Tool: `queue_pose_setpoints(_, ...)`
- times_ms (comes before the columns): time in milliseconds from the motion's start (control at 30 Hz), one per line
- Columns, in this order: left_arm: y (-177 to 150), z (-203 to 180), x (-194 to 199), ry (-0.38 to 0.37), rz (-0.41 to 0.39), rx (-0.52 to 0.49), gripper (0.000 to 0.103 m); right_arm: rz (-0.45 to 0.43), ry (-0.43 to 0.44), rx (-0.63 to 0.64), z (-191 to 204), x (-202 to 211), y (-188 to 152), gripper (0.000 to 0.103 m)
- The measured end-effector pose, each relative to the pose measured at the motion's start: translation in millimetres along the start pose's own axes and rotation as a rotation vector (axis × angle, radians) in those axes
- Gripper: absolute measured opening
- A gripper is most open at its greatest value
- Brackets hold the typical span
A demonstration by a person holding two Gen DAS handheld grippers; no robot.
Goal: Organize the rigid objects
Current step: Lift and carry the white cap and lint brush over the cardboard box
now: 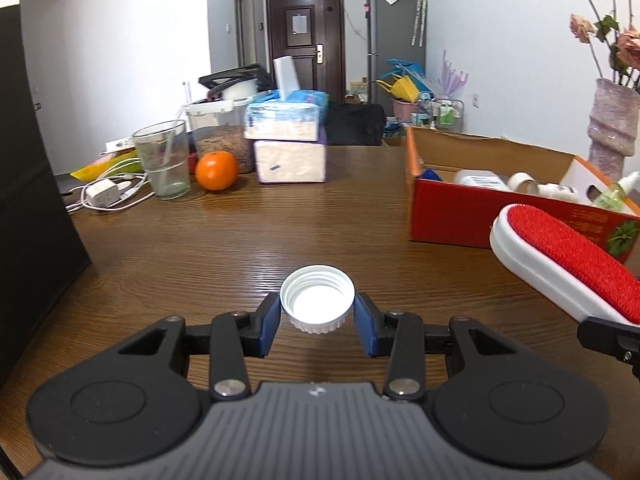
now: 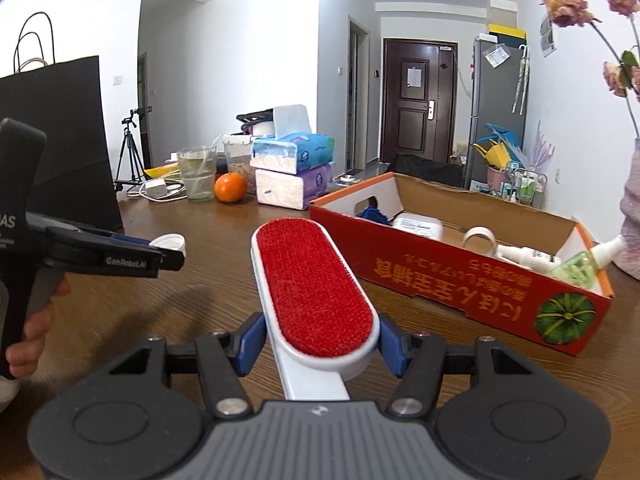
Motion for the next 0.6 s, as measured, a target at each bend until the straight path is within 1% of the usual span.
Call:
queue_pose_setpoints(367, 16, -50, 10, -0.068, -0.011, -0.024, 0.041, -0.029, -0.057, -0.022, -25, 34, 7, 0.059)
queue_pose_setpoints(600, 40, -80, 18, -0.092, -0.035, -0.054, 0.041, -0.053, -0.096, -0.039, -42, 49, 16, 0.059)
Point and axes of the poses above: each gripper's, at about its wrist camera, not at the fingertips, and x roughly against the way its jaws point, z to its left, y to its top, the point moved 9 cm from there along -x, roughly the way its jaws point, and after that the axes turned 15 degrees about -x, right-handed, at the moved point
